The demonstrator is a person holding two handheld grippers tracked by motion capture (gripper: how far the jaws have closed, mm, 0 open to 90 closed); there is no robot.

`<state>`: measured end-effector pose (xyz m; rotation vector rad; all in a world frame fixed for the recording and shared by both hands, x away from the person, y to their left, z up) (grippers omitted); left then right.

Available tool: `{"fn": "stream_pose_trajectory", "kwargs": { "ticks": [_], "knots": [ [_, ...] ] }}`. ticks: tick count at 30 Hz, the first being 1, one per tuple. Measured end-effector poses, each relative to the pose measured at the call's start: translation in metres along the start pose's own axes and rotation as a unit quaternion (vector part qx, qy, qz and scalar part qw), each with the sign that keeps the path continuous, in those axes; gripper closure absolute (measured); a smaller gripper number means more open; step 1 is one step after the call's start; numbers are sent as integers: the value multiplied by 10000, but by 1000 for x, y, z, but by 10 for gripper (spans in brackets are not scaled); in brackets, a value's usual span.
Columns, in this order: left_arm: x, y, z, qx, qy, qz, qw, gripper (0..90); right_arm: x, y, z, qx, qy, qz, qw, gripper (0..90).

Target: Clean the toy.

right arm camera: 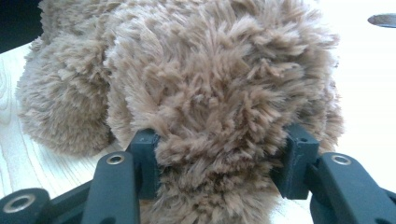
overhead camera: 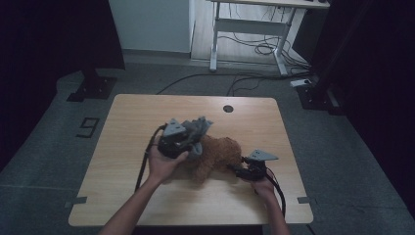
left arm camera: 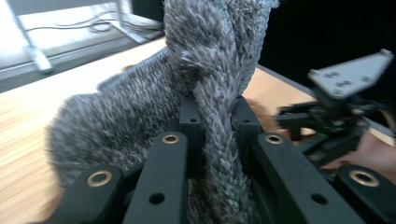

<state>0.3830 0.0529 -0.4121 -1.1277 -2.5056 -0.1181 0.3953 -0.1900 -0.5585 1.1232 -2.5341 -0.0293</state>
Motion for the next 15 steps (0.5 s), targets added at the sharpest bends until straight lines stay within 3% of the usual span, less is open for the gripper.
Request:
{"fn": "stream_pose_trajectory", "kwargs": {
  "ticks": [2, 6, 9, 10, 13, 15],
  "knots": [
    [-19, -13, 0, -131, 170, 51, 9998, 789, 0, 0, 0, 2, 4, 5, 10000, 456],
    [-65, -29, 9, -75, 621, 200, 9978, 789, 0, 1, 0, 0, 10, 16, 10000, 456],
    [-93, -36, 28, -327, 1147, 20, 9929, 788, 0, 1, 0, -7, 13, 14, 10000, 456],
    [-98, -35, 35, -352, 1110, -9, 9932, 787, 0, 0, 0, 7, 10, 20, 10000, 456],
    [-93, -29, 37, -115, 994, 51, 9950, 788, 1, -1, 2, -37, 62, 32, 10000, 456],
    [-85, -22, 36, -177, 1002, -117, 9947, 788, 0, 0, 1, -4, 44, 40, 10000, 457]
  ]
}}
Point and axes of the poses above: each handheld gripper's, and its own axes: x roughly backward along the jaws, z roughly out of its underside, y roughly to its left, the point moved 4 cm from there along -x, roughly forward along the jaws, and after that the axes turned 5 degrees about -y, right-handed, at the moved point
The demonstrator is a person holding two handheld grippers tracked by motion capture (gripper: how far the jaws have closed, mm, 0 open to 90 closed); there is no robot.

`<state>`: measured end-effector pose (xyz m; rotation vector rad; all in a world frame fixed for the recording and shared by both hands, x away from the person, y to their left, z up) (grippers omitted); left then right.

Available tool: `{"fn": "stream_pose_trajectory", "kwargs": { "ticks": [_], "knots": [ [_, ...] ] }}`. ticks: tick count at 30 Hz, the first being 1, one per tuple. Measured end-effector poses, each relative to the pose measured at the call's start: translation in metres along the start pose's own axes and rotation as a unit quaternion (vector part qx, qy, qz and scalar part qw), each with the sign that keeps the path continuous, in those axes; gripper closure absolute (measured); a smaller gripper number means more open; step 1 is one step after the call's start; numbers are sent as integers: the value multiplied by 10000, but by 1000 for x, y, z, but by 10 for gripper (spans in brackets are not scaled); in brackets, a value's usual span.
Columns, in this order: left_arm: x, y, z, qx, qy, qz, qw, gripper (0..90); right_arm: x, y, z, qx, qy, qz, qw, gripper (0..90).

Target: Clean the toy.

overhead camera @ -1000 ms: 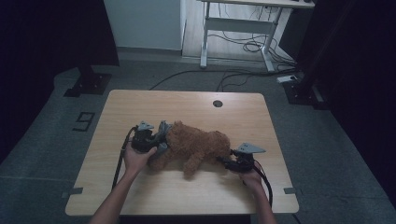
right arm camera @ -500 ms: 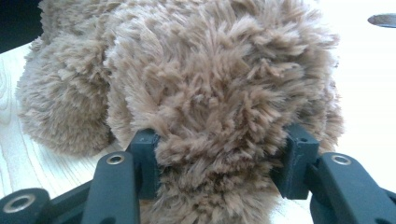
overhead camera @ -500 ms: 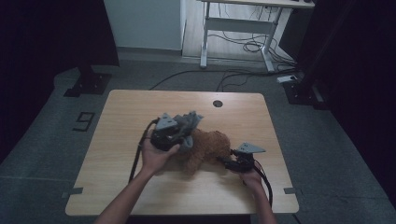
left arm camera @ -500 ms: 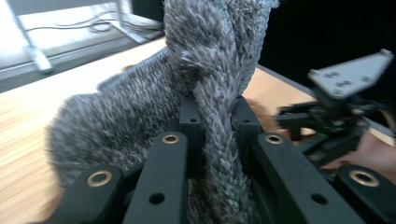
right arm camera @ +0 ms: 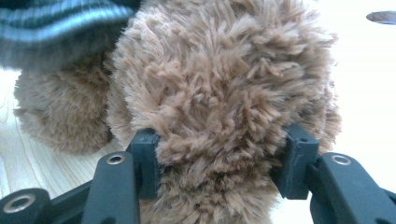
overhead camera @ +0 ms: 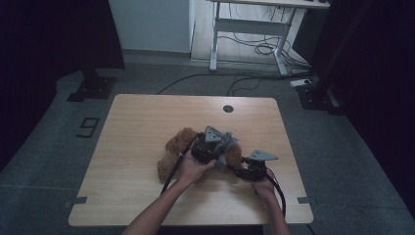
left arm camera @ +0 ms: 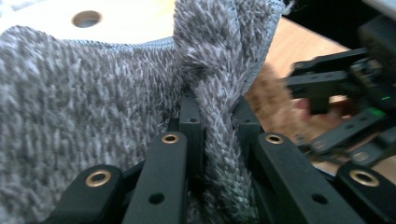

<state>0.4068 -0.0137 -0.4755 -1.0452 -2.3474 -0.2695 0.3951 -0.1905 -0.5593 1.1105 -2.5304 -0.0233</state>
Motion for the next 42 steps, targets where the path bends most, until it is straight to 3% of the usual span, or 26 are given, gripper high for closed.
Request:
{"fn": "stream_pose_trajectory", "kwargs": {
  "ticks": [6, 11, 17, 21, 23, 26, 28, 31, 34, 36, 39, 42],
  "knots": [
    [35, 39, 3, 234, -135, -437, 9987, 789, -1, 1, 0, -21, -41, 17, 10000, 457],
    [60, 70, 20, 436, -185, -648, 9968, 790, -1, 1, -1, -50, -61, -8, 10000, 457],
    [74, 82, 38, 419, -217, -873, 9951, 790, -2, 3, -2, -19, -76, 7, 10000, 457],
    [83, 93, 49, 514, -225, -1027, 9931, 787, -2, 2, -2, -48, -77, 0, 10000, 457],
    [86, 103, 59, 658, -126, -1160, 9910, 789, -2, 1, -1, -83, -65, -4, 9999, 457],
    [84, 117, 84, 1032, 36, -1049, 9891, 790, -1, 0, 0, -115, -53, -9, 9999, 457],
    [86, 117, 91, 1060, -52, -940, 9899, 790, -2, -1, 0, -108, -59, -21, 9999, 457],
    [100, 110, 79, 956, -388, -959, 9900, 791, -3, 0, -1, -27, -101, -31, 9999, 457],
    [117, 90, 51, 592, -803, -884, 9911, 791, -5, 1, -2, -42, -135, -46, 9999, 456],
    [118, 69, 30, 271, -927, -768, 9924, 790, -7, 2, -3, -37, -133, -38, 9999, 454],
    [104, 42, 11, -74, -914, -606, 9939, 789, -6, 2, -3, -38, -134, -30, 9999, 441],
    [70, 17, 0, -294, -670, -431, 9964, 789, -6, 3, -4, -11, -142, -24, 9999, 429]
  ]
}}
Point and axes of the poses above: each handheld gripper's, and its own axes: x roughly backward along the jaws, z roughly out of its underside, y roughly to its left, the point moved 4 cm from there along -x, roughly forward along the jaws, and after that the axes turned 5 degrees about -y, right-handed, at the moved point
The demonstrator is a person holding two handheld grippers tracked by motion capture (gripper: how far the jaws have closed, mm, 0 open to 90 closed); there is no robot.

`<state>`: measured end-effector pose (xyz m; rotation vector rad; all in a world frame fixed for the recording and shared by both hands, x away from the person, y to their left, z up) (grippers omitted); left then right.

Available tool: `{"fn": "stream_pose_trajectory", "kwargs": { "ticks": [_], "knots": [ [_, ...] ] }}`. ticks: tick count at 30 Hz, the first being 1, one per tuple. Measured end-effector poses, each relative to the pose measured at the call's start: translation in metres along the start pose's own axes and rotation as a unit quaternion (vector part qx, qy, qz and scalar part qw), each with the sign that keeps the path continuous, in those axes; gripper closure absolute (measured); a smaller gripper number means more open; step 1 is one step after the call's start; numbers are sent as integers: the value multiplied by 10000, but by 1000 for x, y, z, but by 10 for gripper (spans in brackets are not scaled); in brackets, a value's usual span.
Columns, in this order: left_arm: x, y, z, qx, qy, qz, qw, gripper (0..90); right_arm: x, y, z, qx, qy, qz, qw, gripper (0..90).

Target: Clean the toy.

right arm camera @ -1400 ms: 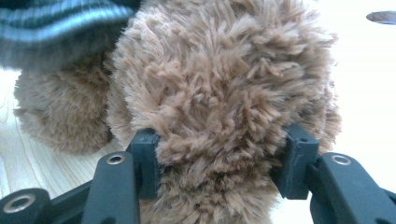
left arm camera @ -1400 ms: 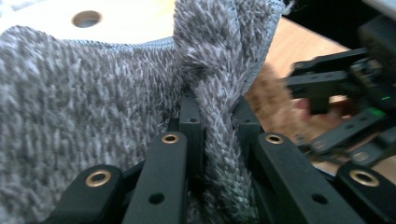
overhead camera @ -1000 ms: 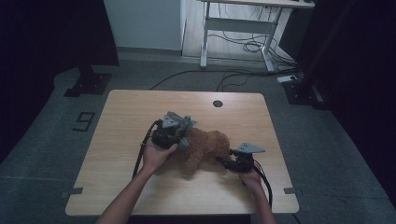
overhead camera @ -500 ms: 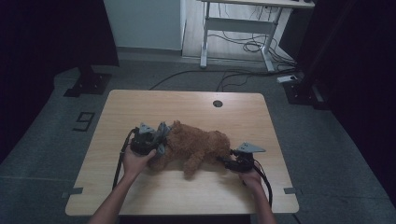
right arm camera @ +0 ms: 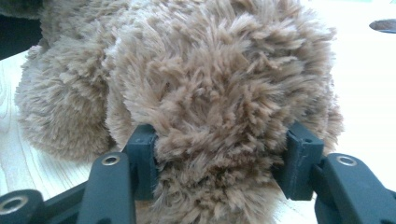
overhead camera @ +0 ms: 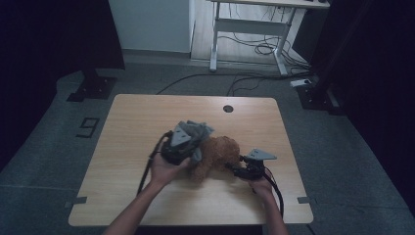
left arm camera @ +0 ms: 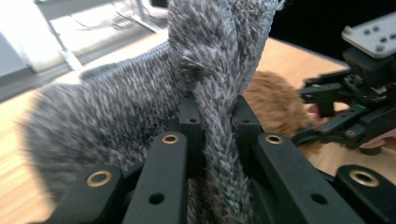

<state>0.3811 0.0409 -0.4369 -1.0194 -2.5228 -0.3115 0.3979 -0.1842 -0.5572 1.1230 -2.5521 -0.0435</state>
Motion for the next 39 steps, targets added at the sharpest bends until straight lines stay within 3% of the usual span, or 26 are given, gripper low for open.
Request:
{"fn": "stream_pose_trajectory", "kwargs": {
  "ticks": [2, 5, 7, 11, 14, 20, 24, 27, 30, 31, 33, 35, 39],
  "knots": [
    [-23, -10, 0, -56, 235, 73, 9997, 788, 0, 0, 0, -10, -6, 2, 10000, 416],
    [-51, -13, 7, -88, 644, 20, 9979, 786, 1, 0, -1, -33, 2, 14, 10000, 381],
    [-57, -9, 12, 34, 641, 35, 9979, 785, 2, -1, -1, -54, 1, 71, 10000, 323],
    [-51, 3, 20, 239, 575, 40, 9981, 786, 6, 0, -2, -300, 5, 79, 9995, 285],
    [-44, 6, 25, 429, 542, 168, 9975, 787, 6, 3, -2, -272, 45, -11, 9996, 364],
    [-34, 4, 28, 434, 495, 192, 9976, 787, 4, 9, -3, -77, 113, -89, 9999, 520],
    [-32, -11, 15, 230, 366, 340, 9985, 786, 4, 9, -5, -11, 79, -49, 10000, 542],
    [-39, -35, 2, 71, 296, 537, 9981, 785, 3, 10, -6, 8, 36, -24, 10000, 544],
    [-55, -55, -1, -143, 441, 535, 9975, 784, 3, 11, -6, 27, 38, 8, 10000, 544],
    [-63, -62, 2, -130, 532, 558, 9969, 784, 4, 12, -6, 34, 35, 14, 10000, 547],
    [-75, -68, 10, -171, 677, 544, 9961, 783, 4, 12, -6, 24, 45, 10, 10000, 554],
    [-78, -67, 16, -146, 641, 551, 9963, 785, 4, 11, -5, 22, 91, 32, 10000, 563],
    [-69, -58, 20, -67, 640, 569, 9963, 788, 4, 9, -4, -4, 101, -6, 9999, 571]
  ]
}}
Point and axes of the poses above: each handheld gripper's, and its own axes: x roughly backward along the jaws, z roughly out of its underside, y roughly to its left, the point moved 4 cm from there along -x, roughly forward along the jaws, and after that the axes turned 5 degrees about -y, right-handed, at the moved point
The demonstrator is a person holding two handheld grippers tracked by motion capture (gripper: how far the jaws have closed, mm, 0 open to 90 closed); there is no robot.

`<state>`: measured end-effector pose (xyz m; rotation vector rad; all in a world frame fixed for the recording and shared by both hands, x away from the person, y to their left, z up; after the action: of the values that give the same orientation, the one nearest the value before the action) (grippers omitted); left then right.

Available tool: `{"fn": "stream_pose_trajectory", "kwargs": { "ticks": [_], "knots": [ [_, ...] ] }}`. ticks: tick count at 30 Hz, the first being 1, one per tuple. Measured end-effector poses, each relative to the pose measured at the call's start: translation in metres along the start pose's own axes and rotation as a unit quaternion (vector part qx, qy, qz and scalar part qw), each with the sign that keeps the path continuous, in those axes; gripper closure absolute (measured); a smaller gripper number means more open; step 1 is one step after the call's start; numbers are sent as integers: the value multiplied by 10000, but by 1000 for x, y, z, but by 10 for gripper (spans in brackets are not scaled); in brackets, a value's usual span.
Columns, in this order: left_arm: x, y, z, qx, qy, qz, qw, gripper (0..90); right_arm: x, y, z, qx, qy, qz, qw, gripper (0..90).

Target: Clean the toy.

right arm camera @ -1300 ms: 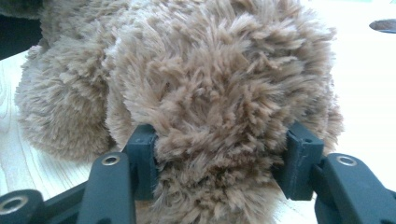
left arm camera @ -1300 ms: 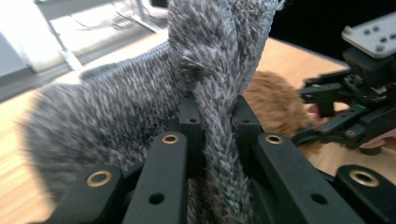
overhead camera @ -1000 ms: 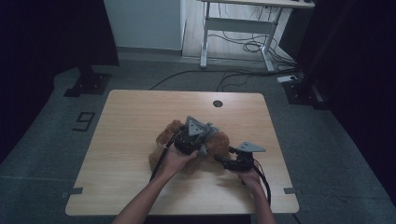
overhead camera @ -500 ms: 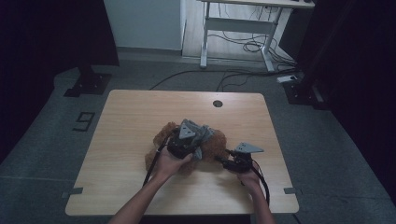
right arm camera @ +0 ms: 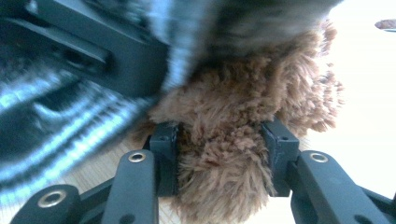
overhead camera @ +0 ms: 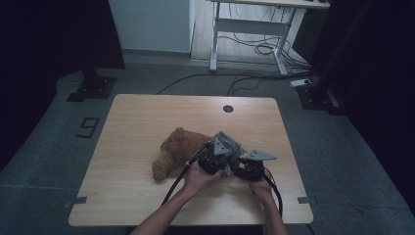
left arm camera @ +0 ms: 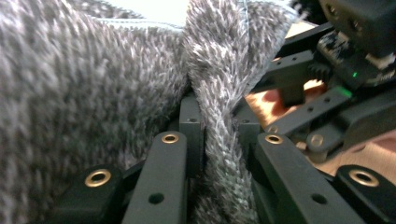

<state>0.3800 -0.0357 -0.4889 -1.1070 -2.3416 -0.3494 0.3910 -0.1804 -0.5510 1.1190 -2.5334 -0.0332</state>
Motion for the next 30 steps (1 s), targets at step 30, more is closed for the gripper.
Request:
{"fn": "stream_pose_trajectory", "kwargs": {
  "ticks": [30],
  "knots": [
    [108, 129, 73, 1184, -360, -1230, 9847, 786, 2, -2, 3, -31, 53, -185, 9998, 582]
  ]
}}
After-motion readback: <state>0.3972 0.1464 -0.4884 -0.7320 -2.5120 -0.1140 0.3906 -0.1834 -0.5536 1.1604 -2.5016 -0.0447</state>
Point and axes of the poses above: each handheld gripper's, and its own axes: x roughly backward along the jaws, z roughly out of its underside, y roughly to its left, the point moved 4 cm from there along -x, roughly forward along the jaws, and after that the axes turned 5 degrees about -y, right-handed, at the moved point
